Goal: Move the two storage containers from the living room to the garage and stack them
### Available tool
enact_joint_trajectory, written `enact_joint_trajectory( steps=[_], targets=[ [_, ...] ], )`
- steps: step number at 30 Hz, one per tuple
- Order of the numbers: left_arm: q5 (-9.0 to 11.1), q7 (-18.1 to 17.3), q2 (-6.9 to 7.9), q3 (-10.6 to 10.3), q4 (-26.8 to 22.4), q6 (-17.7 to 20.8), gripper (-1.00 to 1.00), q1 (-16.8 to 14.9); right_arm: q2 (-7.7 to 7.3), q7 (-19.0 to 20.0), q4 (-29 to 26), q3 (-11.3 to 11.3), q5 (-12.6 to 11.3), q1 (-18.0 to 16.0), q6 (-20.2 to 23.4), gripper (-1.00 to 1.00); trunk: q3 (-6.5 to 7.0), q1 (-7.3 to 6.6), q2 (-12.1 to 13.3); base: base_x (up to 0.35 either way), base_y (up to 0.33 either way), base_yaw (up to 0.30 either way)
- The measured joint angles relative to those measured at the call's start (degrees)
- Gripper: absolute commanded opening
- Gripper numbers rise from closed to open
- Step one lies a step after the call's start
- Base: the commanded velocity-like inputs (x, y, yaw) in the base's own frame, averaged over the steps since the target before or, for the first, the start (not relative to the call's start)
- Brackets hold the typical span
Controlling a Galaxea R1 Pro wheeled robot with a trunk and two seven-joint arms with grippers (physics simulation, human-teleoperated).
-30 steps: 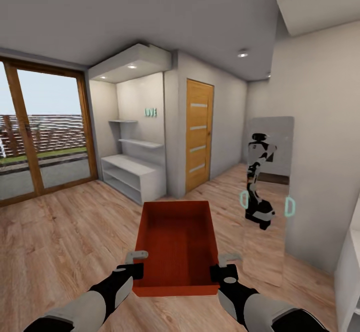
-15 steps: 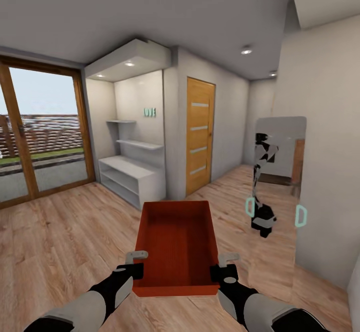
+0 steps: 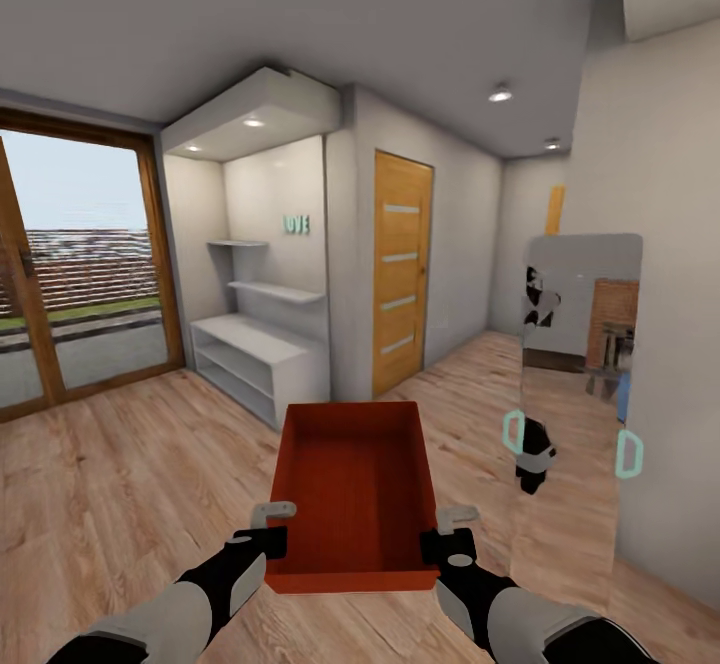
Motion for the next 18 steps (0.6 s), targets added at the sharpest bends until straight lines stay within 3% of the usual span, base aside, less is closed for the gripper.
enact_joint_trajectory(
  steps=[8, 18],
  targets=[
    [-0.22, -0.11, 0.01, 0.24, 0.03, 0.09, -1.00, -0.02, -0.01, 0.03, -0.02, -0.07, 0.05, 0.01, 0.07, -1.00, 0.00, 0.00, 0.00, 0.325, 0.047, -0.195],
    [-0.64, -0.36, 0.05, 0.75, 0.05, 0.02, -1.00, 0.00, 0.00, 0.07, -0.06, -0.15, 0.21, 0.00, 0.06, -1.00, 0.00, 0.00, 0.00, 0.318, 0.168, -0.224]
  ],
)
